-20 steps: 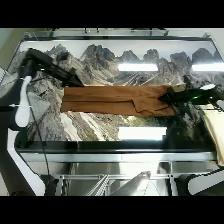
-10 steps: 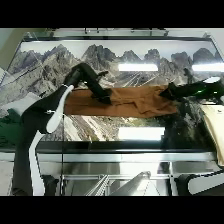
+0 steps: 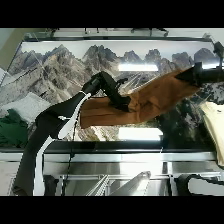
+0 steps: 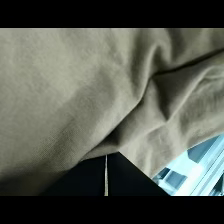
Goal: Fold the shirts.
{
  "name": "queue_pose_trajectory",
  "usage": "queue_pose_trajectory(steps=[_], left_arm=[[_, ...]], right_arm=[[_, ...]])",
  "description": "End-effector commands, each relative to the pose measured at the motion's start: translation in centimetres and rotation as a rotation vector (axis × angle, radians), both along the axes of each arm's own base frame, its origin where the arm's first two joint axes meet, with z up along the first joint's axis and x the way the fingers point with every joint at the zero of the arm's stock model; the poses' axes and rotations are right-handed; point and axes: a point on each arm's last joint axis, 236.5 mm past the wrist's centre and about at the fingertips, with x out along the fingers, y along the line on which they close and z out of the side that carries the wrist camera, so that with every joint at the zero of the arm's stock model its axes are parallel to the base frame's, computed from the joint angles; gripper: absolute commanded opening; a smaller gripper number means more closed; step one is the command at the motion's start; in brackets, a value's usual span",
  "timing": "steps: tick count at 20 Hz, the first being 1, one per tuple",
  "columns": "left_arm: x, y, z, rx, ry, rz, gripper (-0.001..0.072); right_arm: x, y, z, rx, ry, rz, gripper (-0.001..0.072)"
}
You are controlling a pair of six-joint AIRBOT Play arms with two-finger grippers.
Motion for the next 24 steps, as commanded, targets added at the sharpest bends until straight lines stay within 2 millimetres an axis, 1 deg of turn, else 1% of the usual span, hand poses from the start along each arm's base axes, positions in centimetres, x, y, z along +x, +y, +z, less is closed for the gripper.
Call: queue_pose_trajectory(steps=[1,3,4,5,6,7,8,9,10,11,12,13,14,15,16,17,19,21,24], left_arm=[[0.3,-0.6,0.1,-0.017,-0.009,0.016,0.0017],[0.5,-0.3,0.3,-0.021,-0.003,0.021,0.0017],[0.5,-0.2,1.1,-0.044,0.018,0.028,0.0017],[0.3,0.1,2.8,-0.087,0.047,0.02,0.0017],[0.0,1.0,5.3,-0.129,0.067,-0.014,0.0016],[-0.1,3.0,7.6,-0.127,0.062,-0.048,0.0016],[0.5,6.3,9.8,-0.081,0.035,-0.062,0.0016],[1.5,10.0,11.5,-0.011,-0.006,-0.052,0.0016],[2.8,14.6,13.2,0.082,-0.047,0.005,0.0016],[4.2,19.0,15.2,0.148,-0.091,0.109,0.0016],[5.1,22.8,17.0,0.186,-0.133,0.198,0.0017],[5.6,26.0,18.7,0.198,-0.169,0.279,0.0017],[5.8,28.7,20.4,0.194,-0.205,0.356,0.0017],[6.0,31.0,21.6,0.192,-0.242,0.427,0.0017],[5.7,32.7,22.4,0.193,-0.261,0.475,0.0017],[5.2,34.1,22.7,0.196,-0.269,0.509,0.0017],[3.9,35.6,22.7,0.196,-0.287,0.513,0.0017],[2.9,36.3,22.1,0.198,-0.292,0.518,0.0018],[1.5,37.0,20.3,0.201,-0.261,0.531,0.0018]], right_arm=[[-1.2,8.2,3.2,0.069,-0.061,0.133,0.0024],[-1.5,14.7,2.3,0.059,-0.077,0.206,0.0024],[-2.0,18.3,1.4,0.055,-0.075,0.248,0.0024],[-2.8,21.4,0.0,0.045,-0.064,0.291,0.0024],[-3.7,24.4,-1.8,0.031,-0.045,0.325,0.0024],[-4.5,27.0,-3.5,0.023,-0.024,0.352,0.0025],[-5.4,29.3,-5.4,0.014,0.0,0.374,0.0024],[-6.1,31.1,-7.0,0.002,0.018,0.386,0.0024],[-6.8,32.7,-8.7,-0.011,0.04,0.389,0.0024],[-7.3,34.0,-10.2,-0.026,0.05,0.399,0.0024],[-7.8,35.0,-11.8,-0.042,0.062,0.399,0.0024],[-8.1,35.8,-13.3,-0.054,0.083,0.391,0.0024],[-8.4,36.5,-14.4,-0.064,0.095,0.388,0.0024],[-8.8,37.3,-15.1,-0.073,0.097,0.4,0.0024],[-9.1,38.0,-15.6,-0.076,0.095,0.406,0.0025],[-9.4,38.8,-15.8,-0.078,0.087,0.416,0.0024],[-9.7,39.8,-15.5,-0.068,0.094,0.418,0.0024],[-9.3,40.1,-14.7,-0.054,0.092,0.411,0.0024],[-8.9,40.6,-13.2,-0.036,0.068,0.424,0.0024]])
